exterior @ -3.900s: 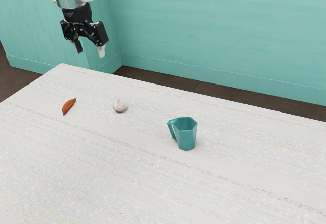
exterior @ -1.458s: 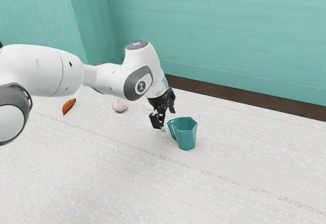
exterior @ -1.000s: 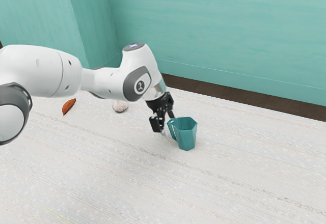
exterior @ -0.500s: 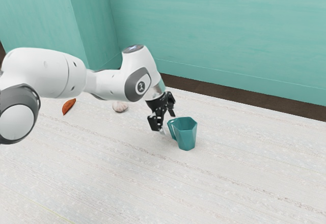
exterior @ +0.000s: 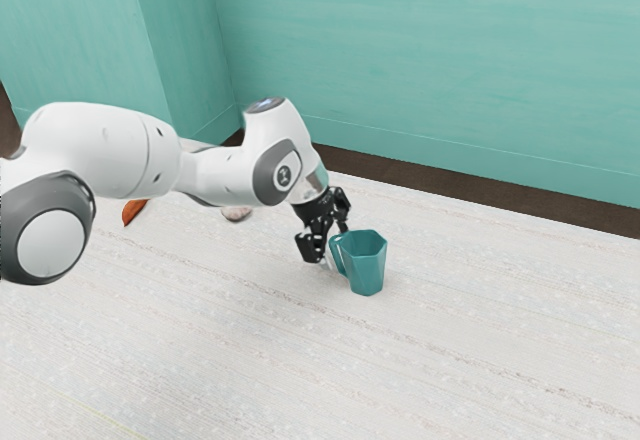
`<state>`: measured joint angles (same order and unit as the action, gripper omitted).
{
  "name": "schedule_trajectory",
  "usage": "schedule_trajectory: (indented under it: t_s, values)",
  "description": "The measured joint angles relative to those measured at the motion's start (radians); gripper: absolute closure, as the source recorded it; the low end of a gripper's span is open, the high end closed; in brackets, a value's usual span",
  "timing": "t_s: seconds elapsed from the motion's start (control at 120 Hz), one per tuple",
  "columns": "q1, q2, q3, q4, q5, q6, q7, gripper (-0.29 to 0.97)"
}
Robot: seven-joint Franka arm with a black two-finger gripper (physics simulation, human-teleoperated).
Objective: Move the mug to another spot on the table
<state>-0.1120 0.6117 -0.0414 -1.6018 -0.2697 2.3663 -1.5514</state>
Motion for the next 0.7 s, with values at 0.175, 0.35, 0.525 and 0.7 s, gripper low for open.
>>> schedule_trajectory:
  t_s: [0.175,0.35,0.525,0.7]
  values:
    - [0.006,0.006,0.0,0.012,-0.002,0.0,0.014,0.04]
    - [0.006,0.01,-0.007,0.014,-0.012,0.0,0.025,0.12]
    - [0.006,0.01,-0.009,0.014,-0.027,0.001,0.033,0.3]
    - [0.006,0.01,-0.009,0.014,-0.037,0.001,0.039,0.51]
